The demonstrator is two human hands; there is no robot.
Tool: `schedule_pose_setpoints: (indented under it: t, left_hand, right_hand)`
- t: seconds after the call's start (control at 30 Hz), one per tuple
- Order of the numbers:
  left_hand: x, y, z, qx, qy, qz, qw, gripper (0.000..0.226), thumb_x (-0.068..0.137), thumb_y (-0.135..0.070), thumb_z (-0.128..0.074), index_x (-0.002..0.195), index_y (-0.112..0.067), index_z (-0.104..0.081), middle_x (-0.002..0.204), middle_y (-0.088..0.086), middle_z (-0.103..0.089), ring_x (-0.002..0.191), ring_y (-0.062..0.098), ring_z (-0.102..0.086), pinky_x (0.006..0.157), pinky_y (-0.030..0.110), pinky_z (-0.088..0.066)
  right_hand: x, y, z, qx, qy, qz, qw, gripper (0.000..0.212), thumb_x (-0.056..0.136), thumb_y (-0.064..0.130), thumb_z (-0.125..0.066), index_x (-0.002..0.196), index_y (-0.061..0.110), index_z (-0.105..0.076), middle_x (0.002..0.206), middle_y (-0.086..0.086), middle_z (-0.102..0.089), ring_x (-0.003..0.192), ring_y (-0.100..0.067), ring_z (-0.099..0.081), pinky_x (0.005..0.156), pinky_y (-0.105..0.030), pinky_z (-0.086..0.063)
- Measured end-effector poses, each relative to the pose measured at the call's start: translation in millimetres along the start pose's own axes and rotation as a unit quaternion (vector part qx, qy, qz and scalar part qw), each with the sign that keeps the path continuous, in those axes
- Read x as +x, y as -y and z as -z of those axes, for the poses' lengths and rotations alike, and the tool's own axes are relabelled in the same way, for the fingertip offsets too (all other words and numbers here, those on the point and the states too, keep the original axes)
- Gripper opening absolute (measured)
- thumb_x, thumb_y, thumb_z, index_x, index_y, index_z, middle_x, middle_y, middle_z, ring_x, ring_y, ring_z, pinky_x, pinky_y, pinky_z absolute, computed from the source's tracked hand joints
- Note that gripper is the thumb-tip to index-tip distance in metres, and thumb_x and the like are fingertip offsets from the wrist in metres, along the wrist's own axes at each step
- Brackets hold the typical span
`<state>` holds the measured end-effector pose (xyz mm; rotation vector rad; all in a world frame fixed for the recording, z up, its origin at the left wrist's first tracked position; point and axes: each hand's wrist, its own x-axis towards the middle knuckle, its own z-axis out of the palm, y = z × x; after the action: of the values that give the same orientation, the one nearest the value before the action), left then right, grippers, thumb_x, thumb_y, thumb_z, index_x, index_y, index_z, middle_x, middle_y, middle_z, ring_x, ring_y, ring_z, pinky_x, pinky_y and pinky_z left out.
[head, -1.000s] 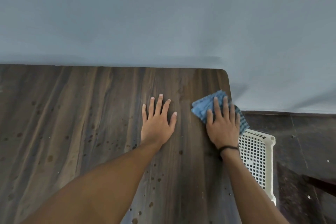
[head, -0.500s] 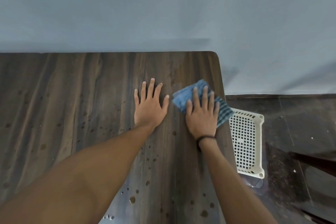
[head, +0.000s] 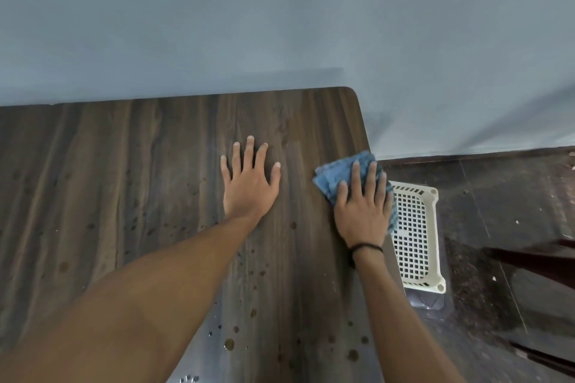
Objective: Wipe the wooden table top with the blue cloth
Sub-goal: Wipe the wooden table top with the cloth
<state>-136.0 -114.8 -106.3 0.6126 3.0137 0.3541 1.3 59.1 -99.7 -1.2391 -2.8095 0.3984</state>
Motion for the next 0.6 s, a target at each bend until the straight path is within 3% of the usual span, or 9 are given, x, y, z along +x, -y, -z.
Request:
schedule_pose_setpoints:
  t: [0.07, 0.13, 0.2, 0.33, 0.37, 0.47, 0.5, 0.6]
  left_hand:
    - [-1.2, 1.2, 0.3, 0.000, 0.004, 0.001, 1.000, 0.059, 0.105, -0.056, -0.024, 0.155, -0.026, -0.032, 0.167, 0.004, -0.022, 0.155, 0.031, -0.013, 0.123, 0.058, -0.012]
    - [-1.8, 0.5, 0.5, -0.005, 0.004, 0.003, 1.000, 0.059, 0.104, -0.055, -0.024, 0.155, -0.026, -0.032, 0.167, 0.004, -0.021, 0.155, 0.031, -0.012, 0.123, 0.058, -0.012]
    - [-1.9, -1.0, 2.0, -0.005, 0.002, 0.003, 1.000, 0.060, 0.104, -0.056, -0.022, 0.155, -0.026, -0.033, 0.167, 0.004, -0.021, 0.155, 0.030, -0.012, 0.123, 0.058, -0.012]
    - [-0.6, 0.6, 1.7, -0.003, 0.011, 0.005, 1.000, 0.060, 0.104, -0.056, -0.023, 0.155, -0.026, -0.032, 0.167, 0.003, -0.020, 0.155, 0.030, -0.011, 0.124, 0.057, -0.010]
    - [-1.5, 1.1, 1.0, -0.006, 0.011, 0.006, 1.000, 0.060, 0.104, -0.056, -0.023, 0.155, -0.026, -0.033, 0.167, 0.004, -0.021, 0.155, 0.030, -0.011, 0.124, 0.057, -0.010]
    - [-2.8, 0.7, -0.7, -0.011, 0.006, 0.000, 1.000, 0.060, 0.104, -0.056, -0.023, 0.154, -0.026, -0.033, 0.167, 0.004, -0.021, 0.155, 0.031, -0.012, 0.123, 0.058, -0.011]
    - [-2.0, 0.6, 0.0, -0.011, 0.004, -0.001, 1.000, 0.060, 0.104, -0.056, -0.023, 0.154, -0.026, -0.034, 0.167, 0.004, -0.022, 0.155, 0.031, -0.013, 0.123, 0.058, -0.011]
    - [-0.1, 1.4, -0.2, -0.008, 0.010, 0.000, 1.000, 0.059, 0.104, -0.056, -0.025, 0.153, -0.025, -0.034, 0.166, 0.005, -0.023, 0.154, 0.032, -0.015, 0.123, 0.059, -0.013]
  right_hand:
    - [-0.3, 30.2, -5.1, -0.003, -0.005, -0.016, 1.000, 0.060, 0.104, 0.049, -0.018, 0.160, 0.027, -0.017, 0.167, -0.008, -0.012, 0.154, -0.030, -0.009, 0.123, -0.053, -0.010]
    - [-21.5, 36.6, -13.2, -0.016, 0.012, 0.100, 0.995, 0.059, 0.105, 0.050, -0.019, 0.160, 0.029, -0.016, 0.167, -0.004, -0.010, 0.154, -0.027, -0.007, 0.124, -0.050, -0.007]
    - [-28.1, 18.1, -10.1, -0.013, 0.033, 0.145, 0.989, 0.058, 0.105, 0.054, -0.019, 0.160, 0.034, -0.014, 0.168, 0.001, -0.006, 0.155, -0.023, -0.003, 0.124, -0.049, -0.006]
    - [5.8, 28.5, -8.2, 0.012, 0.012, -0.026, 1.000, 0.059, 0.105, 0.051, -0.019, 0.160, 0.032, -0.010, 0.168, -0.002, -0.004, 0.155, -0.025, -0.002, 0.124, -0.052, -0.004]
    - [1.6, 33.2, -9.4, 0.009, 0.019, -0.006, 1.000, 0.059, 0.105, 0.050, -0.019, 0.160, 0.032, -0.010, 0.168, -0.002, -0.004, 0.155, -0.026, -0.001, 0.124, -0.052, -0.003]
    - [-17.2, 5.1, -5.3, -0.015, 0.053, 0.163, 0.985, 0.058, 0.104, 0.053, -0.018, 0.160, 0.036, -0.011, 0.168, 0.003, -0.002, 0.155, -0.021, 0.001, 0.125, -0.047, -0.004]
    - [-14.6, -8.0, 0.7, -0.022, 0.060, 0.165, 0.984, 0.059, 0.104, 0.055, -0.017, 0.159, 0.038, -0.010, 0.168, 0.005, -0.001, 0.155, -0.019, 0.002, 0.125, -0.047, -0.003]
    - [-6.6, -8.3, 5.4, -0.010, 0.040, 0.044, 0.998, 0.060, 0.103, 0.054, -0.013, 0.160, 0.035, -0.007, 0.168, 0.000, 0.000, 0.155, -0.023, 0.003, 0.125, -0.050, -0.004]
